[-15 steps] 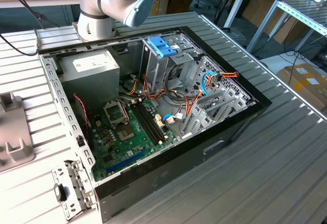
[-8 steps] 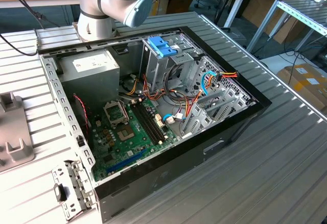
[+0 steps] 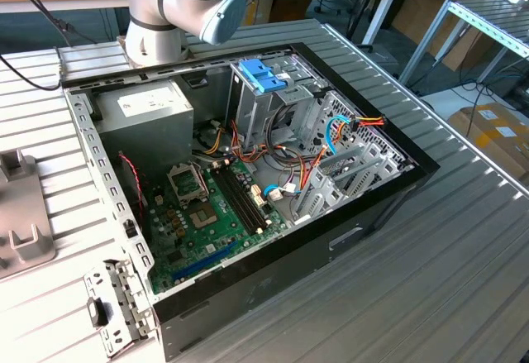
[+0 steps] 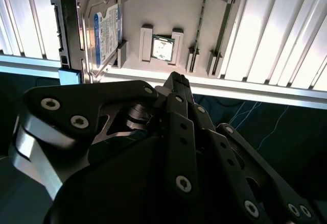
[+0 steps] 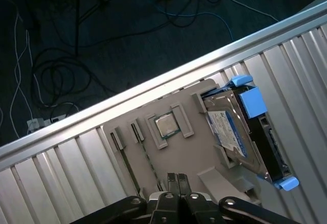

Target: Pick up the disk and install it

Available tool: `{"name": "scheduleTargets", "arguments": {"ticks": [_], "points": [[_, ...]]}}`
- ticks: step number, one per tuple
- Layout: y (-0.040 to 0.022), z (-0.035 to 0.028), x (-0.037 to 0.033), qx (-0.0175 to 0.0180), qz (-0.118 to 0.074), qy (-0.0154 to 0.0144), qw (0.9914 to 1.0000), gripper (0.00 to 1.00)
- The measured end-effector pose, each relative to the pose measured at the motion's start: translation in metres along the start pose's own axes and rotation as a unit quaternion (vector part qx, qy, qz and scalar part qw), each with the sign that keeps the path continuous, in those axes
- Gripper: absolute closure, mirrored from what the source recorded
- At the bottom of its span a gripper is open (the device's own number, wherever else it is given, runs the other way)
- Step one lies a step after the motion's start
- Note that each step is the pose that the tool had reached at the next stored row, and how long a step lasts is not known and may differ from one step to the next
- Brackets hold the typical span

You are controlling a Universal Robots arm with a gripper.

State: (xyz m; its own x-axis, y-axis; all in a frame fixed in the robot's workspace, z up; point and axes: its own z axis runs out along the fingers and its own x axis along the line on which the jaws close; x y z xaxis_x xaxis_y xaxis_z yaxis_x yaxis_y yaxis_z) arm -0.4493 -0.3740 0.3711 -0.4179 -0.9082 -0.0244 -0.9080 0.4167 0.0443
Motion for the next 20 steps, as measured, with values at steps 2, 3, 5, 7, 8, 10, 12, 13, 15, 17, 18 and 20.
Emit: {"name": "scheduleTargets", "arguments": {"ticks": [2,3,5,7,8,10,12,13,15,17,18,20], "points": [[0.0000,0.0000,0.0000,-0.0001,-0.003,0.0001,0.99999,0.89],[0.0000,0.0000,0.0000,-0.0002,-0.006,0.0002,0.99998,0.89],[0.0000,0.0000,0.0000,-0.0003,-0.012,0.0005,0.99993,0.89],[0.0001,0.0001,-0.0001,-0.0004,-0.016,0.0007,0.99988,0.89],[0.0001,0.0000,0.0000,-0.0004,-0.017,0.0008,0.99985,0.89],[0.0000,0.0000,0.0000,-0.0006,-0.023,0.0010,0.99974,0.89],[0.0000,0.0000,0.0000,-0.0007,-0.028,0.0012,0.99962,0.89],[0.0000,0.0000,0.0000,-0.0007,-0.029,0.0013,0.99957,0.89],[0.0000,0.0000,0.0000,-0.0008,-0.033,0.0014,0.99946,0.89],[0.0000,0.0000,0.0000,-0.0009,-0.036,0.0016,0.99934,0.89],[0.0000,0.0000,0.0000,-0.0010,-0.039,0.0017,0.99924,0.89],[0.0000,0.0000,0.0000,-0.0010,-0.042,0.0019,0.99910,0.89]]}}
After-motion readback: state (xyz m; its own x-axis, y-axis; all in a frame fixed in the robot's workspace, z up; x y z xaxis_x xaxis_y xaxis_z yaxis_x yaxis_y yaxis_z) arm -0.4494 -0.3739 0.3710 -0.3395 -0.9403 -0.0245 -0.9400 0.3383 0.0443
